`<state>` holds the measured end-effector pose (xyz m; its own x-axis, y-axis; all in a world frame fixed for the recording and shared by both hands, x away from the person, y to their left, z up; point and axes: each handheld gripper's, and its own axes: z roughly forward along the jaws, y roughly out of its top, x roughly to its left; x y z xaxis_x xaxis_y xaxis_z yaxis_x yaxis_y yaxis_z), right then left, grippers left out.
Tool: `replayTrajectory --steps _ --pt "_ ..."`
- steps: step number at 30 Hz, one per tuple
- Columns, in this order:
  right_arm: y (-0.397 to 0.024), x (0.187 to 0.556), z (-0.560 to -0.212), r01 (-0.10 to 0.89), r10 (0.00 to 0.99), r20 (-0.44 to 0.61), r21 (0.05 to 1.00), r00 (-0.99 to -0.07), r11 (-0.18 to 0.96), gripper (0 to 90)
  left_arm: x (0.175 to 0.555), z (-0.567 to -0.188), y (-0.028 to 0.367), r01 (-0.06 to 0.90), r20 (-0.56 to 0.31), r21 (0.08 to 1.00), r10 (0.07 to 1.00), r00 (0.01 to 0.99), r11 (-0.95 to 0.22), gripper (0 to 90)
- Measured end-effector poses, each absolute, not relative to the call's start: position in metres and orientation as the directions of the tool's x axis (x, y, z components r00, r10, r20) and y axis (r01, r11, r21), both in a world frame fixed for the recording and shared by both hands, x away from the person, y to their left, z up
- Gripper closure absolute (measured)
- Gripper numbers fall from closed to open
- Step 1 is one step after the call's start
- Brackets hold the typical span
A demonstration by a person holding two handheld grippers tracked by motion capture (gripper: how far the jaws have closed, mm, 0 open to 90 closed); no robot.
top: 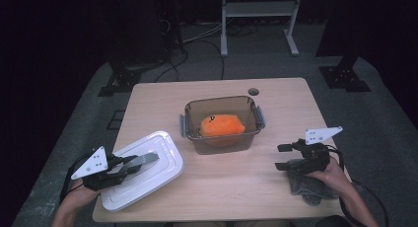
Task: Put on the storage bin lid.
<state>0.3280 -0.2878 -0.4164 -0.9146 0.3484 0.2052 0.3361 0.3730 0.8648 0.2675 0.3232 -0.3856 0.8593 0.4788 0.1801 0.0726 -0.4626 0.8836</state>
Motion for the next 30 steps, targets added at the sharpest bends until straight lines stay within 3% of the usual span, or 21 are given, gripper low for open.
replayTrajectory --steps 30 --pt "-0.284 0.328 -0.424 0.337 0.335 0.207 0.855 -0.919 0.395 26.0 0.291 -0.337 0.296 -0.017 0.229 0.892 0.419 0.879 -0.451 66.1"
